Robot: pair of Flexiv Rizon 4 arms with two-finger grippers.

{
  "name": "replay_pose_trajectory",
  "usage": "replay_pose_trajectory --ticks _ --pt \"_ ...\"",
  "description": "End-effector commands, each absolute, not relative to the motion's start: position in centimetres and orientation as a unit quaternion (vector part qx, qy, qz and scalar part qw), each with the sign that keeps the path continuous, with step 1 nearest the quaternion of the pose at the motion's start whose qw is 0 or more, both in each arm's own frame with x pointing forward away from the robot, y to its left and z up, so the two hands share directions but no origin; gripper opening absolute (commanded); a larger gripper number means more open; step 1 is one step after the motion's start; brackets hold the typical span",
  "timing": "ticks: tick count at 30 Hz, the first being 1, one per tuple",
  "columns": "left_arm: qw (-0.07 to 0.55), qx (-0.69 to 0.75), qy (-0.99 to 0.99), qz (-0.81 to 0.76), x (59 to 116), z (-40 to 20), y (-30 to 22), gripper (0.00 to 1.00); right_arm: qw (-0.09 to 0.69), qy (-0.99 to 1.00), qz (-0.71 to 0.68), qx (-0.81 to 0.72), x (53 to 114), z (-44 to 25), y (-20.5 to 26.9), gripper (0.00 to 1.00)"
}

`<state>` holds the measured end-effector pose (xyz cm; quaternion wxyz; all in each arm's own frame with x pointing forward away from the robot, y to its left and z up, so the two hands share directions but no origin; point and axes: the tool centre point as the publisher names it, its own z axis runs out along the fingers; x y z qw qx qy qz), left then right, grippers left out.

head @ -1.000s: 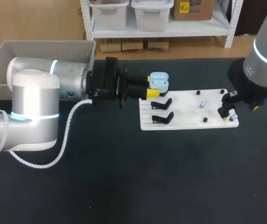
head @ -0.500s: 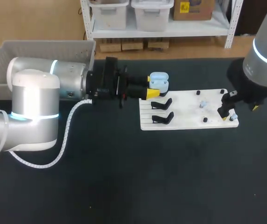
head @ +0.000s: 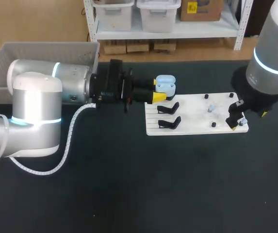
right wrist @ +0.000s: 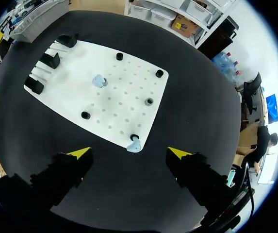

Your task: Pick up each earbud case from the left stands, insert the matching earbuds, close the lid, and place the case in the box.

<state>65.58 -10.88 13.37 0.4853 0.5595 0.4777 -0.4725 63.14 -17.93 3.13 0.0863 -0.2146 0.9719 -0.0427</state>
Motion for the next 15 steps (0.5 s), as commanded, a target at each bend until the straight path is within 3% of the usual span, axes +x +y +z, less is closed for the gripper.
replay_pose_trajectory --ticks 1,3,6,15 --pt "0.489 0.558 0.478 -0.471 65.41 13.27 -10.88 0.00 0.076 0.972 -0.040 -0.218 63.84 2.79 -17.91 0.92" --pt "0.489 0.558 0.478 -0.471 65.41 13.27 -10.88 0.00 0.076 0.972 -0.040 -0.220 63.89 2.70 -17.97 0.68" --pt "0.489 0.558 0.478 -0.471 65.41 13.27 -10.88 0.00 0.075 0.971 -0.041 -0.224 63.91 2.59 -17.98 0.51" --pt "0.489 0.558 0.478 -0.471 65.41 13.27 -10.88 0.00 0.070 0.969 -0.044 -0.233 64.09 1.92 -18.00 0.45"
